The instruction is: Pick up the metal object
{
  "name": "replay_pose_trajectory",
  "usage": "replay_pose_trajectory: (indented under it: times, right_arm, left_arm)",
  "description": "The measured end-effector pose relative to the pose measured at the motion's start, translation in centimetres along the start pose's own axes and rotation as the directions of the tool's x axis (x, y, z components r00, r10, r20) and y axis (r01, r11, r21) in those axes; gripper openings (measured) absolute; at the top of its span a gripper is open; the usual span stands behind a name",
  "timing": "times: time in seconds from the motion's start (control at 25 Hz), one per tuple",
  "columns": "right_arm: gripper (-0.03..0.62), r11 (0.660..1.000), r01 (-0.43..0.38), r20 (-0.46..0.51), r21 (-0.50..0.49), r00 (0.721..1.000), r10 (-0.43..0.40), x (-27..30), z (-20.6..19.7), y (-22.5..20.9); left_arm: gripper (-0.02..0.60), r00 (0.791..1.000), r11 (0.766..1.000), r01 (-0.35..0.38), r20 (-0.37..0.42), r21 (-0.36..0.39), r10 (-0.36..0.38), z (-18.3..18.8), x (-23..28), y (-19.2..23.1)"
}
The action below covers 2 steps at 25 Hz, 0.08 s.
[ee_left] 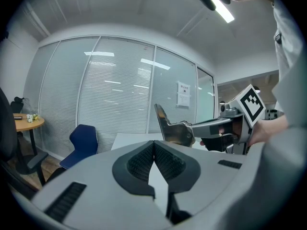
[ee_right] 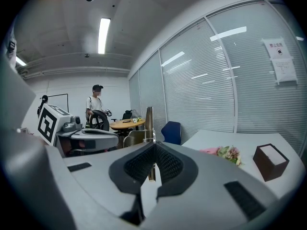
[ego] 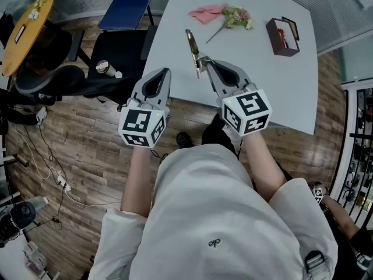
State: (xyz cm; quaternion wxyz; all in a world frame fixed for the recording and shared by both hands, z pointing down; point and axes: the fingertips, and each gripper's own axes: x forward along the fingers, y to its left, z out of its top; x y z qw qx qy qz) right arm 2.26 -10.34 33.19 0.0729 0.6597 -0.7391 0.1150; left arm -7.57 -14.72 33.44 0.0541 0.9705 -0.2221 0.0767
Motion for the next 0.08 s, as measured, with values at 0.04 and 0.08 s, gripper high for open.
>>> replay_pose_trajectory:
  times: [0.04, 0.08]
  right_arm:
    - [0.012, 1.000, -0.001, 0.000, 0.000, 1.000, 0.001, -0.01, 0.01, -0.04]
    - [0.012, 1.000, -0.002, 0.000, 0.001, 1.000, 0.002, -0.01, 0.03, -0.08]
  left_arm:
    - [0.020, 1.000, 1.000, 0.000, 0.000, 0.000, 0.000, 0.04, 0.04, -0.02]
    - [0.020, 1.000, 1.000, -0.001, 0.001, -0.001, 0.001, 0.08, 0.08, -0.04]
